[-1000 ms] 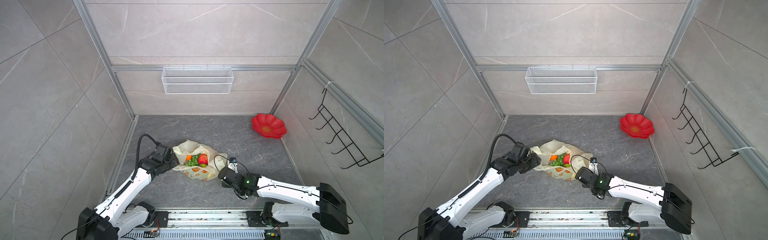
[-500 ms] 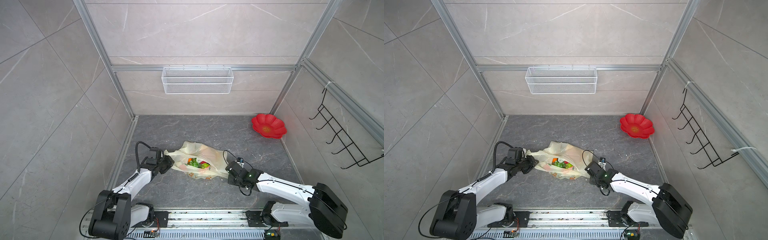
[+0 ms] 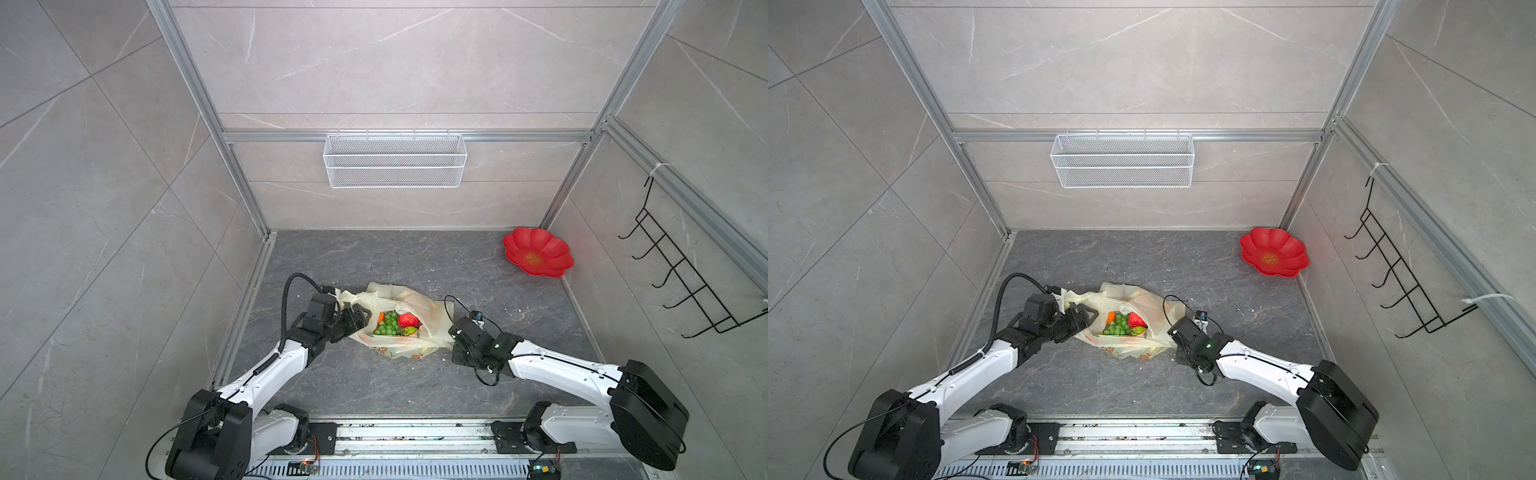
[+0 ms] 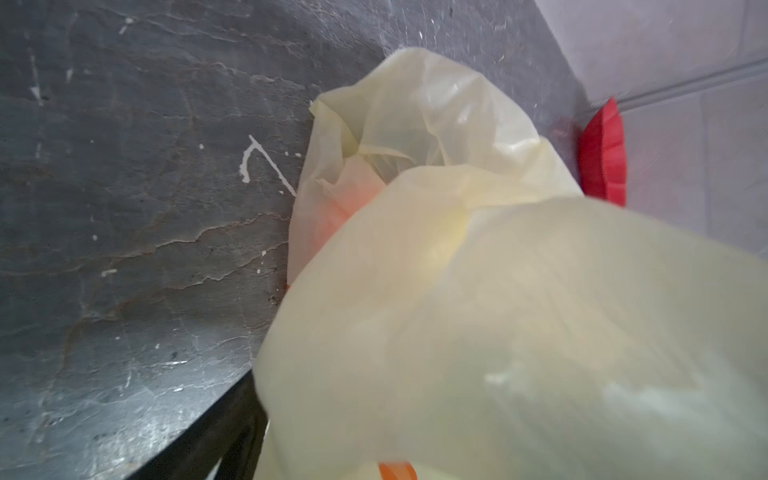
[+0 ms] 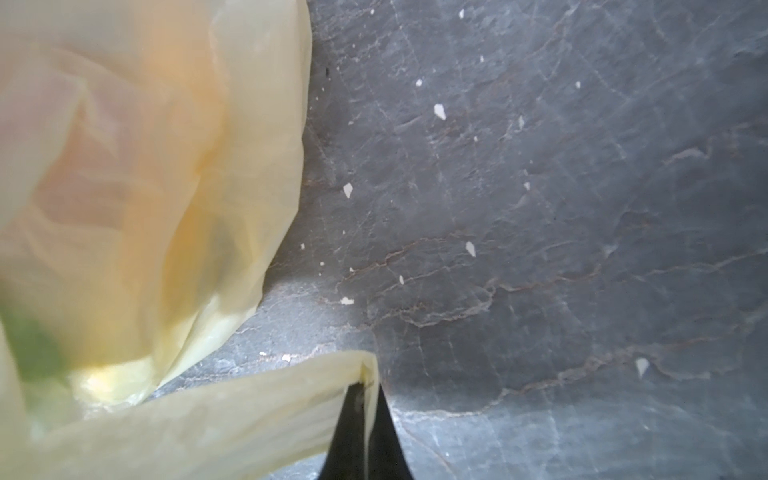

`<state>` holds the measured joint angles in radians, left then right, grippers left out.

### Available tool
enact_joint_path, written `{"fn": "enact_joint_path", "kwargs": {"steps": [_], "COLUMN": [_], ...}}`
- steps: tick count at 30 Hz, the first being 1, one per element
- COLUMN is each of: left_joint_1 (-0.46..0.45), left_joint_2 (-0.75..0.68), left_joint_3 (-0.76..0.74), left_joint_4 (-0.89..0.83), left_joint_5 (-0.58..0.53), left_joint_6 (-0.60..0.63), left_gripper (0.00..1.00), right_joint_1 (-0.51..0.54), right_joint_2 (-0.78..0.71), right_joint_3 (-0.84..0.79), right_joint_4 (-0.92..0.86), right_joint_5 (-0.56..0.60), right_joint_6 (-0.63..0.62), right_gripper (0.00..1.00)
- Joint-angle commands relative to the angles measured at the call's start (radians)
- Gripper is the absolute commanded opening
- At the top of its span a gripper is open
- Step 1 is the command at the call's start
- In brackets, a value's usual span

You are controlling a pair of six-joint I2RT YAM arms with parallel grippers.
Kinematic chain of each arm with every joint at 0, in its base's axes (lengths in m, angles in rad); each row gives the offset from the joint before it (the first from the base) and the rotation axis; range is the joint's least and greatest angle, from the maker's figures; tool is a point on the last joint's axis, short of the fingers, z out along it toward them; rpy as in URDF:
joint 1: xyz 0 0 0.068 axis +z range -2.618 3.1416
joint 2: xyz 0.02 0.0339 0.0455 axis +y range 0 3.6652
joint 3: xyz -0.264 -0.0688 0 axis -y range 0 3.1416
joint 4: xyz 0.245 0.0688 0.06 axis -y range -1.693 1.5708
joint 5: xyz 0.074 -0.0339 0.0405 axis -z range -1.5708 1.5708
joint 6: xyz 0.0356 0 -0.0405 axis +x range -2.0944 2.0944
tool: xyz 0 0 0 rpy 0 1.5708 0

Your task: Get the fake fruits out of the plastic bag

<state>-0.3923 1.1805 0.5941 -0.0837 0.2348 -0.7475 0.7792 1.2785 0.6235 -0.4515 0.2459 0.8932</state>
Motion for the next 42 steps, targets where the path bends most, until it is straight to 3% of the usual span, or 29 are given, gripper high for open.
{"fn": "enact_joint_path", "kwargs": {"steps": [1, 4, 7, 13, 16, 22, 26, 31, 35, 39, 42], "left_joint_1": [-0.033, -0.062, -0.111, -0.129, -0.129, -0.106, 0.012, 0.242, 0.359, 0.413, 0.437], "left_joint_2": [0.077, 0.163, 0.24, 0.322, 0.347, 0.322, 0.251, 0.263, 0.304, 0.316, 0.265], "left_joint_3": [0.091, 0.157, 0.235, 0.309, 0.329, 0.331, 0.306, 0.365, 0.442, 0.523, 0.491], "left_joint_4": [-0.138, -0.201, -0.257, -0.307, -0.321, -0.313, -0.22, -0.098, 0.034, 0.058, 0.108], "left_joint_5": [-0.125, -0.174, -0.216, -0.235, -0.227, -0.268, -0.181, 0.017, 0.119, 0.097, 0.078], "left_joint_6": [0.066, 0.09, 0.118, 0.138, 0.15, 0.125, 0.104, 0.016, -0.12, -0.181, -0.217], "left_gripper": [0.9, 0.99, 1.0, 0.88, 0.78, 0.37, 0.16, 0.02, 0.0, 0.0, 0.0], "right_joint_1": [-0.001, -0.002, -0.001, -0.001, -0.002, -0.004, -0.042, -0.114, -0.148, -0.186, -0.192], "right_joint_2": [-0.005, -0.014, -0.017, -0.017, -0.008, 0.037, 0.121, 0.295, 0.465, 0.628, 0.699], "right_joint_3": [-0.005, 0.0, 0.0, 0.016, 0.034, 0.105, 0.211, 0.458, 0.759, 1.081, 1.253], "right_joint_4": [0.004, -0.004, -0.003, -0.008, -0.009, -0.003, 0.022, 0.033, 0.006, -0.078, -0.135], "right_joint_5": [0.009, 0.016, 0.019, 0.038, 0.044, 0.08, 0.073, -0.012, -0.052, -0.077, -0.092], "right_joint_6": [-0.012, -0.014, -0.011, -0.012, -0.021, -0.064, -0.143, -0.262, -0.349, -0.39, -0.406], "right_gripper": [0.0, 0.0, 0.0, 0.01, 0.01, 0.0, 0.0, 0.0, 0.0, 0.0, 0.0]}}
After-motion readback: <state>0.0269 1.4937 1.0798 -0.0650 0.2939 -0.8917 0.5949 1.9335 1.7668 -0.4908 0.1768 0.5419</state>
